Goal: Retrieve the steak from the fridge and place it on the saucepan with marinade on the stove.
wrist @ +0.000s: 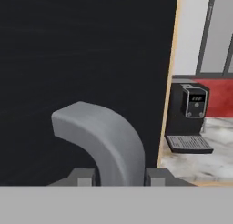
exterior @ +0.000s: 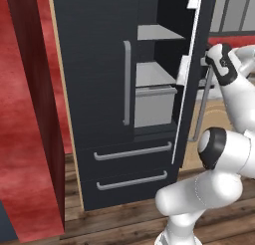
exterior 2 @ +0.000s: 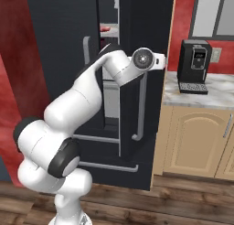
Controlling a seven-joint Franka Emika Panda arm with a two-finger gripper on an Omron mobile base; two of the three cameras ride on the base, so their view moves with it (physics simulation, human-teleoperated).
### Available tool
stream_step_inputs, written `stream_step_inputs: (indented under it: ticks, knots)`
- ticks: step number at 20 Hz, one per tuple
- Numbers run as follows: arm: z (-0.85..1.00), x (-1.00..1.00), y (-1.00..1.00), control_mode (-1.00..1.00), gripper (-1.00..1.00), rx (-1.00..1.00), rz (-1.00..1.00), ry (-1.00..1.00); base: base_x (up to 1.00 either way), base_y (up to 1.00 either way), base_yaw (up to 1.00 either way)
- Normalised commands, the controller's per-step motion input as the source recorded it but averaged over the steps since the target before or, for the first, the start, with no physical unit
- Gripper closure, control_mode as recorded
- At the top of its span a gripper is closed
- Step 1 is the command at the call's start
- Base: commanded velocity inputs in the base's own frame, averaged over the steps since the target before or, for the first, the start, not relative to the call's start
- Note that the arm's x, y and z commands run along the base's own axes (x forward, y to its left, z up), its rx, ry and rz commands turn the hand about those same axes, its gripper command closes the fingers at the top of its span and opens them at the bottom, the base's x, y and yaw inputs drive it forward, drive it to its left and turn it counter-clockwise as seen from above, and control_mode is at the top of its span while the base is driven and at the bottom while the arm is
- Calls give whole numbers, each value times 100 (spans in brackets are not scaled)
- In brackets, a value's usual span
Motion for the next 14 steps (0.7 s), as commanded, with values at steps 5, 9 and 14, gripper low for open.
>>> stream_step_inputs:
  ticks: [5, 9, 14]
  knots:
    - [0, -22, -38, -100, 100, 2, 1, 0, 0, 0, 0]
    - [0, -19, -21, -100, 100, 1, 0, 0, 0, 0, 0]
    - [0, -7, -12, -100, -100, 0, 0, 0, 0, 0, 0]
